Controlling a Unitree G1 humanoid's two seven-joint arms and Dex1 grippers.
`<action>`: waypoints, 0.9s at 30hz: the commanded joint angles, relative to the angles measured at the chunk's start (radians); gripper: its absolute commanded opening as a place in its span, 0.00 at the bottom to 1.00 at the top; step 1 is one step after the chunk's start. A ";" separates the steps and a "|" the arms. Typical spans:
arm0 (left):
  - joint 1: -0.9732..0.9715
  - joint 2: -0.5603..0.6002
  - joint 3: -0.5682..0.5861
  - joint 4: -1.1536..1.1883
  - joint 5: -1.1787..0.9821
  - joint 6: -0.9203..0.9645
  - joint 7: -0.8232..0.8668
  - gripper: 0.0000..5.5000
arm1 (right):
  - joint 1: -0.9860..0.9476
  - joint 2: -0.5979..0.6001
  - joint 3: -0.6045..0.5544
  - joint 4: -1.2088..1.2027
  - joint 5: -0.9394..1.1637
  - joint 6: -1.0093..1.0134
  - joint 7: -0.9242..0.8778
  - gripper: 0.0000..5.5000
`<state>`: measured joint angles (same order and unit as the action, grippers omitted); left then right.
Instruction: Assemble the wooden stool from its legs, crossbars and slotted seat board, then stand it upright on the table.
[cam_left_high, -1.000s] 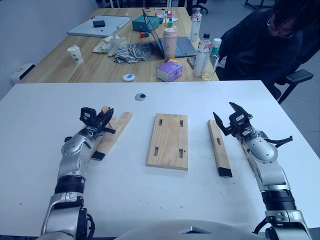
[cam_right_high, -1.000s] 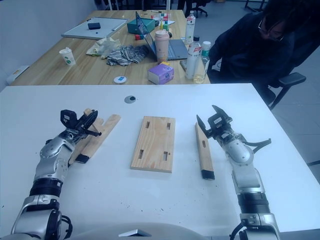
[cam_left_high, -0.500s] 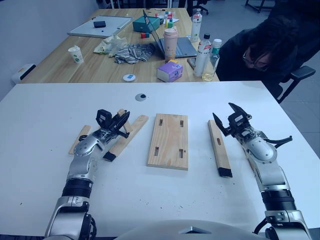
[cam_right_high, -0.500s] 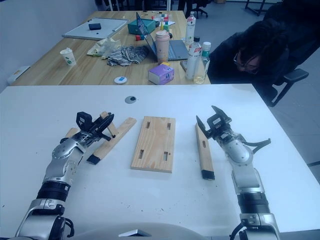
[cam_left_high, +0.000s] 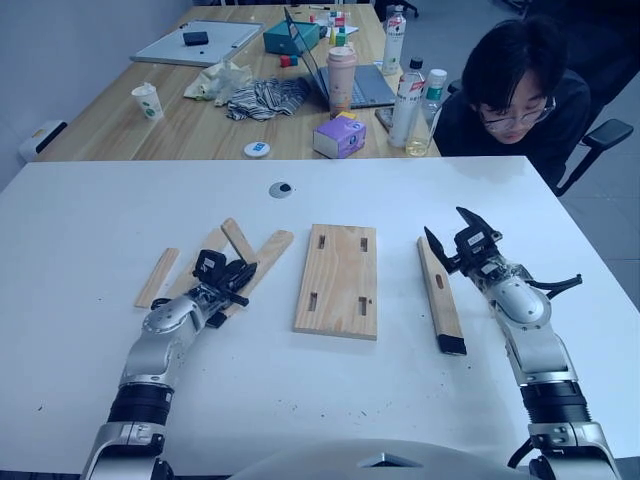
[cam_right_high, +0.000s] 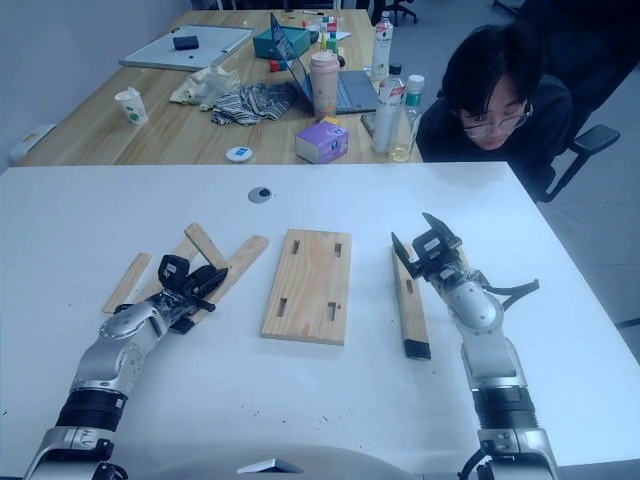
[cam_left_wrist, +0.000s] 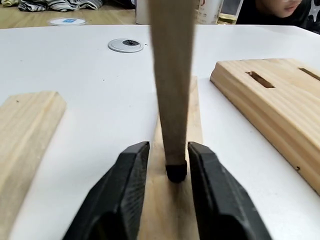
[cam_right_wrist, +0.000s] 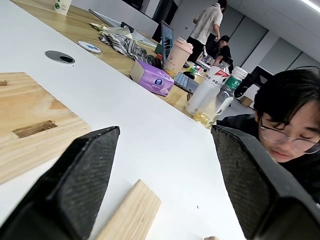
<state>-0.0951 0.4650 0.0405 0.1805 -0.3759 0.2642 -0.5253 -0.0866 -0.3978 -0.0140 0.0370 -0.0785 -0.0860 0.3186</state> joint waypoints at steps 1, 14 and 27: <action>-0.017 0.043 0.017 -0.089 -0.002 0.091 -0.025 0.36 | 0.022 0.020 0.011 -0.019 -0.006 -0.007 -0.018 0.62; 0.028 0.223 -0.047 -0.143 0.055 0.365 -0.187 0.74 | 0.107 0.034 0.019 -0.074 -0.012 0.003 -0.079 0.62; 0.037 0.206 -0.063 -0.133 0.100 0.385 -0.170 0.46 | 0.095 0.032 0.018 -0.061 -0.014 0.007 -0.074 0.62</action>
<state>-0.0698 0.6692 -0.0046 0.0354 -0.3000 0.6393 -0.7035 0.0227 -0.3646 0.0022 -0.0268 -0.0863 -0.0844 0.2384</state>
